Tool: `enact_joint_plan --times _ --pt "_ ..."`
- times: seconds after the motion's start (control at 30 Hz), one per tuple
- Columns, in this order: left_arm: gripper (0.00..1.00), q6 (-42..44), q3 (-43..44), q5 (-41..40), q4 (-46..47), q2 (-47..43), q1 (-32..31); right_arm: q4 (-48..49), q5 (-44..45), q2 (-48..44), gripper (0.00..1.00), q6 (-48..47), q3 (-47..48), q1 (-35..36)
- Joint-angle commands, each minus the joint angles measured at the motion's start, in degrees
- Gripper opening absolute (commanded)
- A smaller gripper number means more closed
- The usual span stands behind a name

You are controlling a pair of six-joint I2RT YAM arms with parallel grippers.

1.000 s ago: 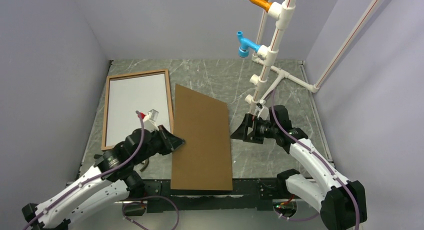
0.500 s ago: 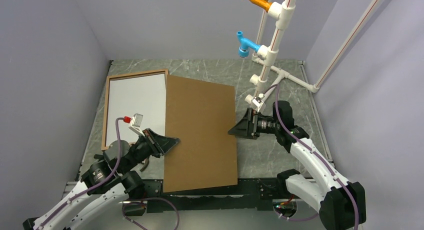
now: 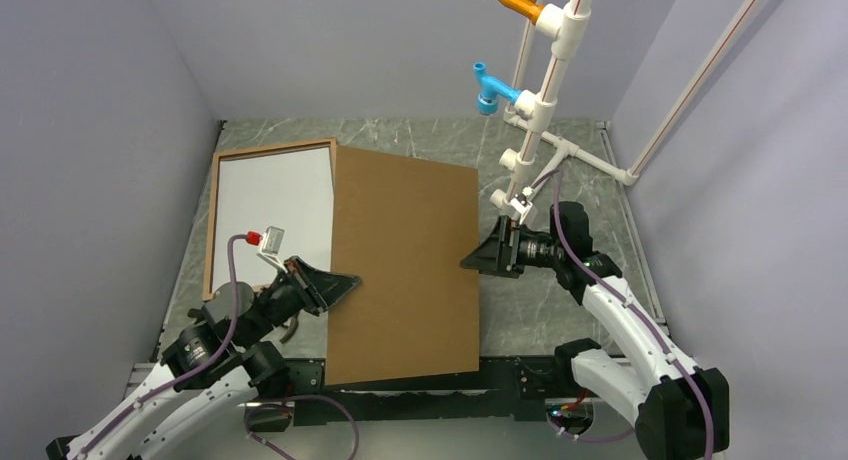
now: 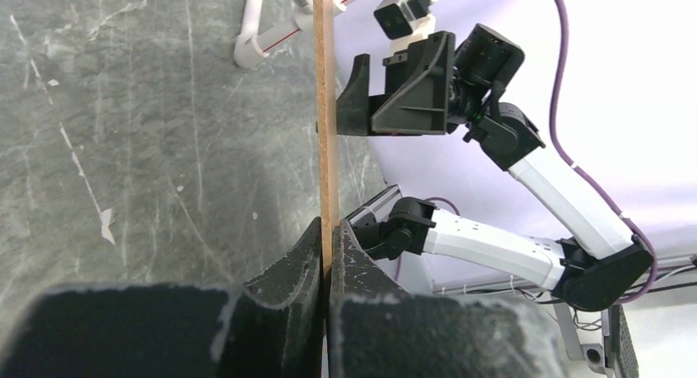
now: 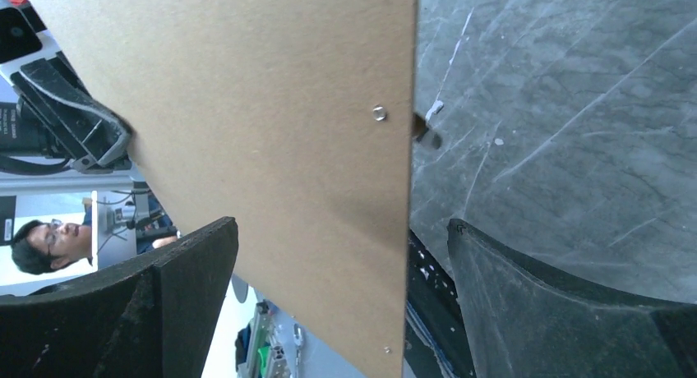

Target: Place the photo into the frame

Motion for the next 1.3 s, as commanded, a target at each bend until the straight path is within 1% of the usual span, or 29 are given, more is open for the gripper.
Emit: enact_joint_plan --times 0.0,0.1,0.2,0.33,0.43,0.47,0.5,0.53,0.67,0.77,0.87,0.97,1.1,1.13,1.2,1.23,1.27 --pt "0.00 -0.84 0.96 1.56 10.44 -1.31 -0.07 0.36 0.35 -1.24 0.99 -0.88 1.09 -0.91" --pt "0.00 -1.06 0.22 1.56 11.77 -1.61 -0.16 1.26 -0.83 -1.07 0.99 -0.50 1.04 -1.07" --pt "0.00 -1.70 -1.24 2.49 14.73 -1.94 -0.08 6.89 -5.64 -0.90 0.99 3.21 -0.32 -1.22" --pt "0.00 -2.16 -1.80 2.26 14.59 -1.49 -0.11 21.96 -11.71 -2.05 0.98 13.06 -3.07 -1.16" --pt "0.00 -2.82 -2.57 2.26 15.00 -1.73 -0.10 28.29 -14.02 -3.12 0.94 18.79 -3.84 -1.14" --pt "0.00 -2.90 -2.77 2.26 14.90 -1.84 -0.09 29.27 -14.55 -3.36 0.90 19.64 -3.75 -1.10" --pt "0.00 -3.06 -2.83 0.90 14.45 -2.01 -0.12 29.70 -14.96 -3.67 0.83 20.28 -3.58 -1.14" --pt "0.00 -3.08 -2.83 -0.05 13.75 -2.21 -0.11 30.07 -15.41 -3.86 0.80 20.79 -3.40 -1.12" --pt "0.00 -3.58 -2.94 -2.35 11.14 -3.41 -0.12 32.08 -16.77 -4.90 0.74 22.95 -2.79 -1.15" --pt "0.00 -4.00 -3.39 -3.11 10.15 -3.95 -0.14 33.09 -17.31 -5.05 0.64 24.16 -2.21 -1.13" --pt "0.00 -4.08 -3.36 -3.68 9.18 -3.88 -0.12 37.03 -18.07 -5.18 0.49 26.75 -2.31 -1.13" --pt "0.00 -4.10 -3.31 -4.06 8.70 -3.87 -0.11 39.78 -18.41 -5.31 0.30 29.17 -2.45 -1.14" --pt "0.00 -3.98 -2.98 -4.16 7.71 -2.90 -0.12 37.41 -18.30 -5.59 0.02 27.75 -1.39 -1.15" --pt "0.01 -4.01 -2.81 -4.36 7.21 -2.64 -0.12 36.11 -18.17 -5.64 0.00 26.62 -0.97 -1.16" --pt "0.07 -3.92 -2.47 -4.67 6.33 -2.27 -0.09 32.02 -17.80 -5.63 0.00 23.42 0.15 -1.14" --pt "0.13 -3.92 -2.13 -5.01 5.42 -2.17 -0.13 28.70 -17.56 -5.54 0.00 21.13 1.03 -1.14" --pt "0.22 -3.70 -1.91 -5.34 4.63 -2.20 -0.08 24.95 -16.82 -5.45 0.00 18.27 1.90 -1.14"
